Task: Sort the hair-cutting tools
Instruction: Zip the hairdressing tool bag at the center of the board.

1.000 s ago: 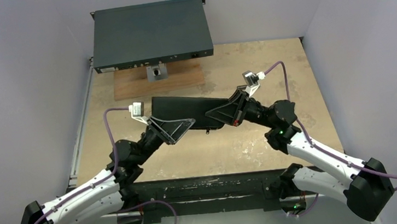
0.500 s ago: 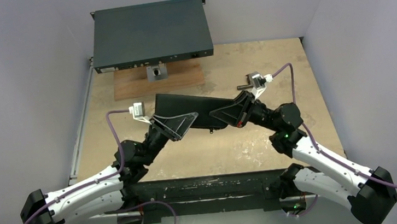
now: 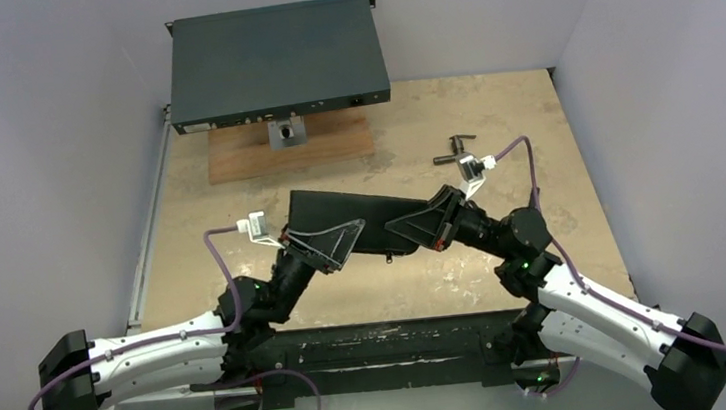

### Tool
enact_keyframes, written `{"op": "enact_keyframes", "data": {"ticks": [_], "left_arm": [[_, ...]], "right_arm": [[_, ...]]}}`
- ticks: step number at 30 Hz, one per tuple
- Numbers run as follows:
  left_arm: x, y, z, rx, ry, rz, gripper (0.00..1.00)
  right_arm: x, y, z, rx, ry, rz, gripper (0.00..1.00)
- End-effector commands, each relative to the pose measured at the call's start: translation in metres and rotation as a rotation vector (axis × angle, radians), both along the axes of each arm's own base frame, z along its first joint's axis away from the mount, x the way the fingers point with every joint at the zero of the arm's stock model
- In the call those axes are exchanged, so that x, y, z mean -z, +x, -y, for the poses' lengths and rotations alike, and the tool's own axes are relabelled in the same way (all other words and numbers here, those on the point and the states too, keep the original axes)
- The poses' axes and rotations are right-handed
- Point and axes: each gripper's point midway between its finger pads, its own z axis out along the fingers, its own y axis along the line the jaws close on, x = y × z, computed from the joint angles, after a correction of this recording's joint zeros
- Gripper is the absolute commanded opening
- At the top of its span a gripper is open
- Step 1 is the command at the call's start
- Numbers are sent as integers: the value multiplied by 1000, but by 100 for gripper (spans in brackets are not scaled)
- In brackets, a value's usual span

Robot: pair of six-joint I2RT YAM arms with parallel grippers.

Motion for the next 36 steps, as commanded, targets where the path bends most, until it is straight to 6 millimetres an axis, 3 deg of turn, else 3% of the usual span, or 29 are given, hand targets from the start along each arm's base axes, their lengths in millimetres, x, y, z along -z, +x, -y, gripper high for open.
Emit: {"op": "enact_keyframes", "data": {"ticks": [1, 6, 12, 20, 24, 31, 36], "left_arm": [[-4, -11, -7, -6, 6, 70, 70], [-2, -21, -13, 6, -13, 138, 70], [8, -18, -41, -64, -50, 125, 71], [1, -20, -74, -130, -31, 146, 78], [-6, -25, -67, -88, -24, 165, 80], [-20, -33, -31, 10, -31, 211, 81], [-29, -31, -31, -10, -53, 232, 81]], "right_arm": [[-14, 23, 15, 162, 66, -3, 0], [-20, 29, 25, 224, 109, -8, 0], [-28, 32, 30, 259, 118, 13, 0], [-38, 29, 31, 256, 123, 56, 0], [-43, 23, 27, 212, 153, 82, 0], [-55, 11, 18, 112, 202, 123, 0], [-59, 5, 17, 84, 190, 141, 0]]}}
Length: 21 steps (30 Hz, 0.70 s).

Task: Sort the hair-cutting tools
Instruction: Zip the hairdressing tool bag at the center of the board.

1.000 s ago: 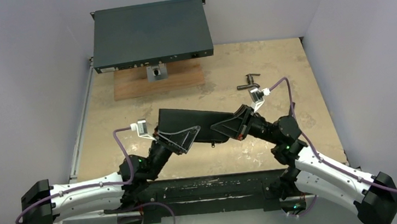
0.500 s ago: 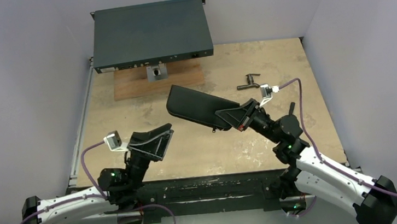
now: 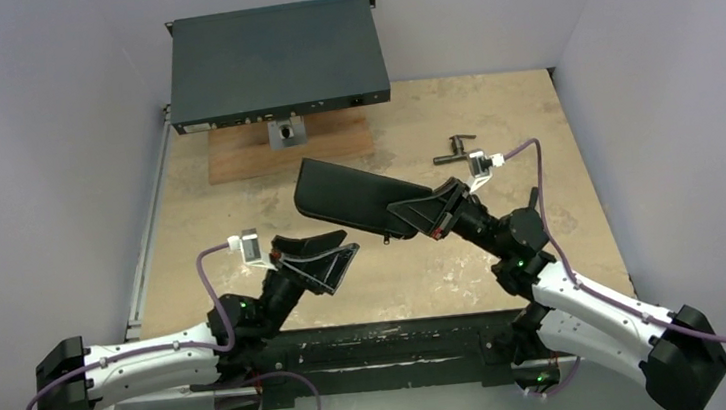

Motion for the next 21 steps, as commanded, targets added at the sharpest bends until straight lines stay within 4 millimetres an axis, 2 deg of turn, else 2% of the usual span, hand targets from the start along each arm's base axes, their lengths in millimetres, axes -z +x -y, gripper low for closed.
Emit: {"op": "enact_keyframes", "data": {"ticks": [1, 5, 8, 12, 17, 19, 21], "left_arm": [[-53, -7, -11, 3, -133, 98, 81], [-69, -7, -7, -1, -121, 125, 81], [-73, -5, 1, 0, -108, 131, 80], [-73, -2, 14, 35, -102, 122, 77], [-70, 7, 22, 56, -117, 95, 75], [-73, 7, 23, 67, -125, 106, 70], [-77, 5, 25, 86, -131, 119, 60]], "right_arm": [[-62, -26, 10, -55, 128, 171, 0], [-60, -32, 9, -82, 119, 179, 0], [-58, -36, 8, -105, 114, 185, 0], [-57, -40, 7, -123, 112, 192, 0], [-58, -47, 7, -154, 109, 209, 0], [-57, -47, 7, -155, 103, 207, 0], [-56, -47, 7, -149, 98, 210, 0]]}}
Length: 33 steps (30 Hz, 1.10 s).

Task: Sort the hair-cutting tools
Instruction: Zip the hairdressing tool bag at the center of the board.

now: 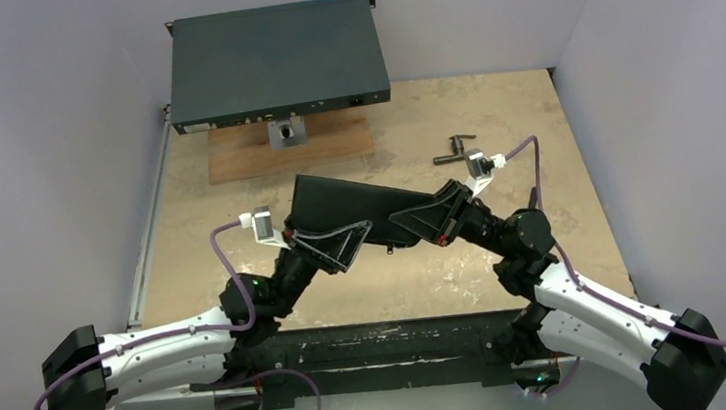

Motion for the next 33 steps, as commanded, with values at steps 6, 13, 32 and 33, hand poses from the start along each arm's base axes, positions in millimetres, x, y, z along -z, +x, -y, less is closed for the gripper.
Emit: {"op": "enact_keyframes", "data": {"ticks": [6, 13, 32, 33], "left_arm": [[-46, -15, 5, 104, -124, 81, 35], [-48, -13, -3, 74, -117, 86, 5], [-17, 52, -45, -355, 141, -419, 0], [-18, 53, -44, -357, 134, -418, 0]], "right_arm": [[-38, -17, 8, -15, 60, 134, 0], [-27, -9, 6, 33, -59, 117, 40], [30, 15, 14, 196, -424, 68, 58], [34, 13, 10, 181, -438, 62, 57]]}}
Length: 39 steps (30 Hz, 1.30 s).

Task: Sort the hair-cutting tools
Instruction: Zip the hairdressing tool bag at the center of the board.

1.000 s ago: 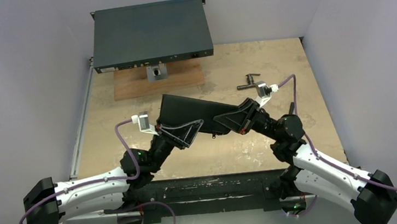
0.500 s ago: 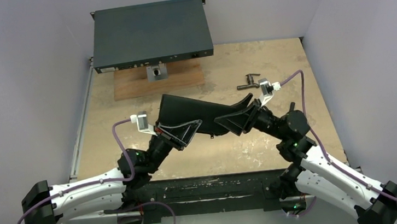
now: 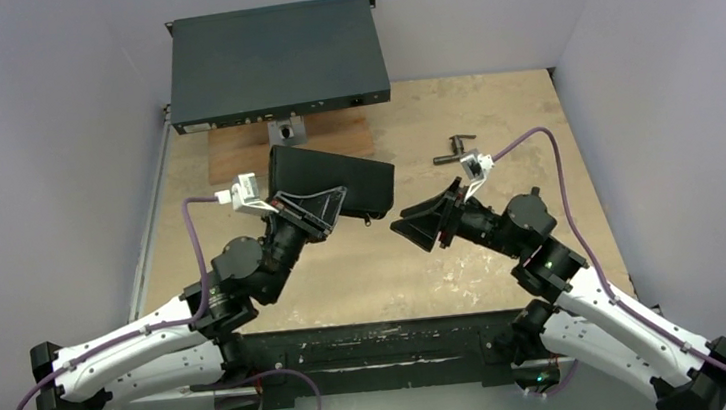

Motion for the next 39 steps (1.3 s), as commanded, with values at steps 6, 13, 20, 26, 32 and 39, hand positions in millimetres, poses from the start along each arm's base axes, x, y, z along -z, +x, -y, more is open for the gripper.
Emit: {"op": "enact_keyframes", "data": {"ticks": [6, 13, 20, 26, 32, 39], "left_arm": [[2, 14, 4, -92, 9, -87, 0], [3, 12, 8, -81, 11, -88, 0], [-7, 14, 4, -101, -3, -48, 0], [-26, 13, 7, -84, -24, 3, 0], [-23, 9, 9, -55, -38, 2, 0], [-28, 5, 1, -52, -63, 23, 0]], "right_arm": [[-14, -15, -25, -67, -28, 55, 53], [-12, -8, -36, -75, -46, 29, 50], [-7, -14, -38, -107, -32, -1, 50], [-14, -15, -38, -113, -5, 7, 53], [-24, -20, -43, -153, 52, 12, 57], [-20, -28, -51, -223, 26, -14, 61]]}}
